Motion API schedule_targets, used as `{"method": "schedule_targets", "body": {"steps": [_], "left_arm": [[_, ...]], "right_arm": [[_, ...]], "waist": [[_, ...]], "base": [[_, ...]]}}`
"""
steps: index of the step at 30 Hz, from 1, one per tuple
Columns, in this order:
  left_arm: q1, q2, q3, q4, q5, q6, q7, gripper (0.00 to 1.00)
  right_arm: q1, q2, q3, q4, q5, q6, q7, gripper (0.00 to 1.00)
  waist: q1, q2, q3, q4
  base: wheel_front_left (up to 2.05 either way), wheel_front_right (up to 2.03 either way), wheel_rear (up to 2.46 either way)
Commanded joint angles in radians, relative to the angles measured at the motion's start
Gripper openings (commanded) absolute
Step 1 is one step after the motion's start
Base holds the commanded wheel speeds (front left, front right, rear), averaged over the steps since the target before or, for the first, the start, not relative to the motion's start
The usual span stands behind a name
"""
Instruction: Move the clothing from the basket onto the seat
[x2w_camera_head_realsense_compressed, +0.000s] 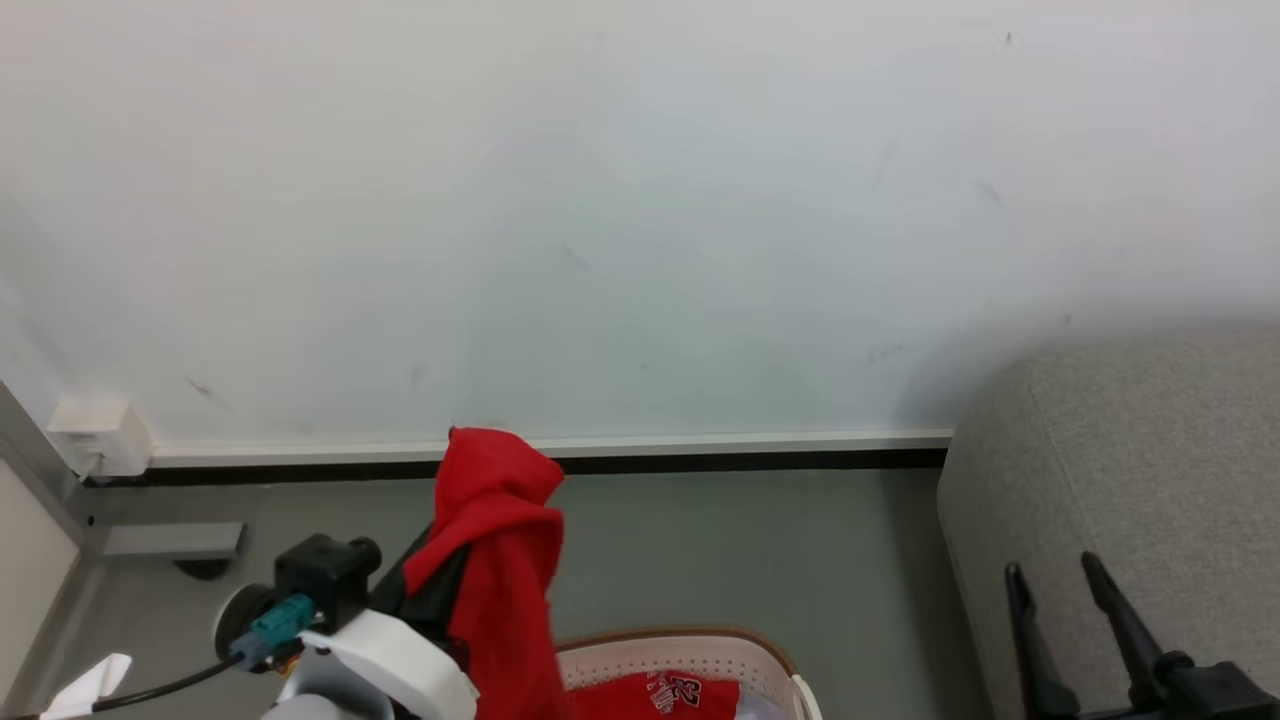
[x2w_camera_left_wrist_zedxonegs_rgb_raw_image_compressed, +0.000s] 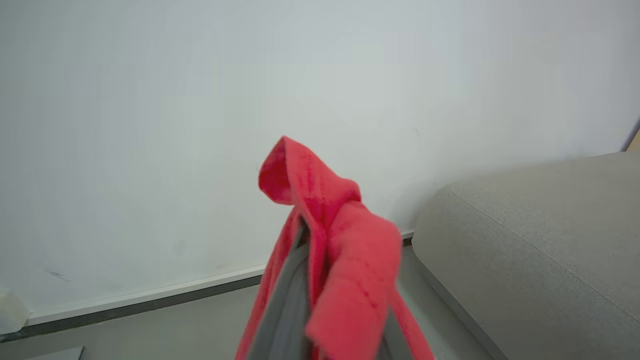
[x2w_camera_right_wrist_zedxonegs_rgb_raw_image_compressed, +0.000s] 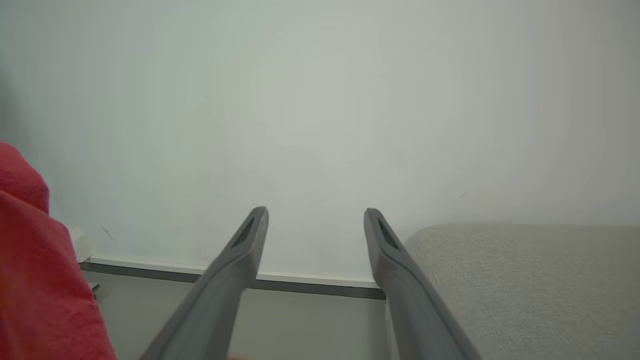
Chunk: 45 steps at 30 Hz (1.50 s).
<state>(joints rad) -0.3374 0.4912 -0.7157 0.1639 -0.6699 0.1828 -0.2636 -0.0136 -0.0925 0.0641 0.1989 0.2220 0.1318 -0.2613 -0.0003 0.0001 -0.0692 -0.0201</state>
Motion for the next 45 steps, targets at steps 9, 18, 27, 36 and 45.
{"method": "schedule_targets", "body": {"steps": [9,18,27,36,45], "left_arm": [[-0.014,0.036,0.032,-0.067,-0.008,-0.013,0.003,0.00],[-0.076,0.024,0.024,-0.156,-0.026,-0.047,0.046,0.00],[-0.175,-0.012,-0.101,-0.206,0.016,-0.184,0.128,0.00],[-0.233,-0.065,-0.226,-0.231,0.016,-0.285,0.160,0.00],[-0.260,-0.102,-0.275,-0.182,-0.015,-0.307,0.111,0.00]], "right_arm": [[-0.007,-0.055,0.167,0.028,0.061,-0.002,-0.003,1.00],[-0.157,-0.166,0.443,0.005,0.161,-0.002,-0.002,1.00],[-0.390,-0.294,0.745,-0.014,0.273,-0.002,0.037,1.00],[-0.535,-0.392,0.970,-0.022,0.412,-0.002,0.102,1.00],[-0.582,-0.394,1.074,-0.019,0.596,-0.002,0.070,0.00]], "waist": [[0.0003,-0.0001,-0.010,0.005],[0.0003,-0.0001,0.001,0.003],[0.0003,-0.0001,0.005,0.007],[0.0003,-0.0001,-0.009,0.021],[0.0003,-0.0001,-0.014,0.038]], "base": [[0.00,0.00,0.00],[0.00,0.00,0.00],[0.00,0.00,0.00],[0.00,0.00,0.00],[0.00,0.00,0.00]]}}
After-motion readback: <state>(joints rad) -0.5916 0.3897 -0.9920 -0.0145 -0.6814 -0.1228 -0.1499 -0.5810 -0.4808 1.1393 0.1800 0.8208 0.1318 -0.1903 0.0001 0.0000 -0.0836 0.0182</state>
